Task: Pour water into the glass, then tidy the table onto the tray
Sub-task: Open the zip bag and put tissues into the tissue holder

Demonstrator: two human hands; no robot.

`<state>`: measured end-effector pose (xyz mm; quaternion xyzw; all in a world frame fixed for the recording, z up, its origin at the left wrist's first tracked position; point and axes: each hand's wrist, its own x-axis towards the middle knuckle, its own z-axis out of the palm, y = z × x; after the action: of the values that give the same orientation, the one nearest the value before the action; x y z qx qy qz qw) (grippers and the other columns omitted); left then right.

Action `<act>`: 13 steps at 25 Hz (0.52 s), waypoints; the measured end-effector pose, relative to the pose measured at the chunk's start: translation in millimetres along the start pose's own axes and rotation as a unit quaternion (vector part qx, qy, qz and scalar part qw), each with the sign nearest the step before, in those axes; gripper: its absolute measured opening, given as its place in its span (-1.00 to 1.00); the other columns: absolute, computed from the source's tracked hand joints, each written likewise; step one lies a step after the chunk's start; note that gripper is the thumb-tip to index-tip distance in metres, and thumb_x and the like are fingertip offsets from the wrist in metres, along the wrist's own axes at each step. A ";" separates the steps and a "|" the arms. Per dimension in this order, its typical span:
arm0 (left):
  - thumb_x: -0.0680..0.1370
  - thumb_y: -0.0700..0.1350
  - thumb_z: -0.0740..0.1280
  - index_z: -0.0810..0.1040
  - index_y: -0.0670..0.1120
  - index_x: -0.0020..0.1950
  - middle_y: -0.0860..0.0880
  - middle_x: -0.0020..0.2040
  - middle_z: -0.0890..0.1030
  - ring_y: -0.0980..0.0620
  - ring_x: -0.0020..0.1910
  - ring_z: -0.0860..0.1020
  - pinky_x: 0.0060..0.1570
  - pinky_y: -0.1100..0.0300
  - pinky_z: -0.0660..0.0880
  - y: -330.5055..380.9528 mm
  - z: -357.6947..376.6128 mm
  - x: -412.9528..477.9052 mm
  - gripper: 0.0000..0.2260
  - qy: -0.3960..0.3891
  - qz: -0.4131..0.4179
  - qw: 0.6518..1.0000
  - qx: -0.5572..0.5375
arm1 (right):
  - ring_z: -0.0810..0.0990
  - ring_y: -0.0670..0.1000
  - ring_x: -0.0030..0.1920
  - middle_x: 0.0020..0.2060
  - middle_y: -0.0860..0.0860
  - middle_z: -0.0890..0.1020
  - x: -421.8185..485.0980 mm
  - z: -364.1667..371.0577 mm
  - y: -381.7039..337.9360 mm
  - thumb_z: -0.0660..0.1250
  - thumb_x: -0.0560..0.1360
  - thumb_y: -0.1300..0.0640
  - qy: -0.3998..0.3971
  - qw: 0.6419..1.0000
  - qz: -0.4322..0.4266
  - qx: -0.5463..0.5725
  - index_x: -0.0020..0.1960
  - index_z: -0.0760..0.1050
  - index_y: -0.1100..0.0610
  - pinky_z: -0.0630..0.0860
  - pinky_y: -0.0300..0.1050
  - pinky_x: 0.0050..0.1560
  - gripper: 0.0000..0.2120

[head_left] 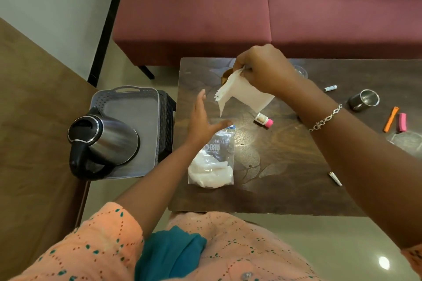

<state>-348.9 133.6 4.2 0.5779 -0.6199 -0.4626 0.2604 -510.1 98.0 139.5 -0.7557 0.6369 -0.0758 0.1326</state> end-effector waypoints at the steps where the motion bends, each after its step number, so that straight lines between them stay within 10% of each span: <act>1: 0.30 -0.03 0.53 0.10 -0.06 0.45 -0.11 0.43 0.27 -0.02 0.40 0.24 0.33 0.09 0.24 8.1 -6.0 -0.9 -0.14 0.006 0.021 0.999 -0.039 | 0.57 0.20 0.04 0.07 0.18 0.62 0.2 -4.1 -1.2 0.22 0.48 0.32 -0.011 1.000 -0.005 0.010 0.11 0.57 0.17 0.51 0.03 0.02 -0.74; 6: 0.48 -0.30 0.33 0.45 -0.23 0.23 -0.17 0.15 0.56 0.06 0.03 0.55 0.01 0.22 0.54 35.5 -37.1 4.8 -0.68 -0.048 0.035 0.984 -0.170 | 0.50 0.04 -0.17 -0.20 0.03 0.60 5.4 -33.1 0.6 0.26 0.44 0.33 -0.052 0.995 -0.025 0.086 0.01 0.61 0.15 0.37 -0.16 -0.19 -0.76; 13: 0.55 -0.25 0.23 0.56 -0.09 0.01 -0.01 -0.09 0.64 0.07 -0.15 0.63 -0.20 0.22 0.58 65.3 -80.1 6.1 -0.85 -0.084 0.000 0.969 -0.231 | 0.56 -0.10 -0.37 -0.27 0.07 0.57 2.4 -25.5 37.6 0.41 0.38 0.34 -0.209 0.914 0.073 0.341 0.09 0.52 0.23 0.53 -0.25 -0.28 -0.72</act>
<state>-312.5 99.6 95.0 0.4609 -0.5159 -0.6399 0.3345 -552.3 87.2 152.5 -0.6148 0.5833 -0.1189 0.5173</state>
